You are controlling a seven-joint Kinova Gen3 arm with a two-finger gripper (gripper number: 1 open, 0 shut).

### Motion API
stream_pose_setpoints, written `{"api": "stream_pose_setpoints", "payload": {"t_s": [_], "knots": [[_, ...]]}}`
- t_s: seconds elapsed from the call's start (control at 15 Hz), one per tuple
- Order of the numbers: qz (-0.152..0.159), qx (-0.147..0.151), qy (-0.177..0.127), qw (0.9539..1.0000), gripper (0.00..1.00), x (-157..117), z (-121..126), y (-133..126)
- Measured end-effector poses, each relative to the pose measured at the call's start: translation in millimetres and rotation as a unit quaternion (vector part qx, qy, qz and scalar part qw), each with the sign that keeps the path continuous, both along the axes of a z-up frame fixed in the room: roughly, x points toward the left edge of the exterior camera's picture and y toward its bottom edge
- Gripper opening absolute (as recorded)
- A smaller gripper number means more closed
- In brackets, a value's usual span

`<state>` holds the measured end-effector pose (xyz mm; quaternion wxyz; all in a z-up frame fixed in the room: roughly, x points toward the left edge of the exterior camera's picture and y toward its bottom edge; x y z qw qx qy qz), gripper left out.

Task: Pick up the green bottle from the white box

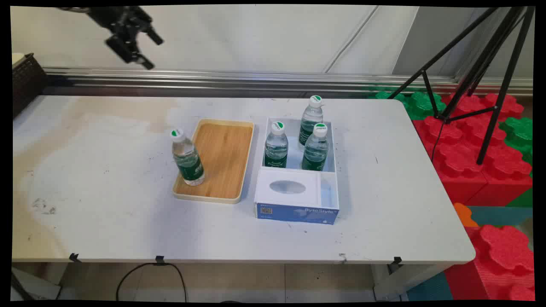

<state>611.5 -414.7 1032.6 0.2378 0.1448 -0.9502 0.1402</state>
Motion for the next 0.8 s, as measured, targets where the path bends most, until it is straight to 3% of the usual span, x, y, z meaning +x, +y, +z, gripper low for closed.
{"api": "stream_pose_setpoints", "payload": {"t_s": [0.4, 0.8], "knots": [[0.01, 0.036, 0.076, 0.9964, 1.0, -74, -8, -20], [0.015, 0.078, 0.13, 0.9883, 1.0, -136, -18, -24]]}}
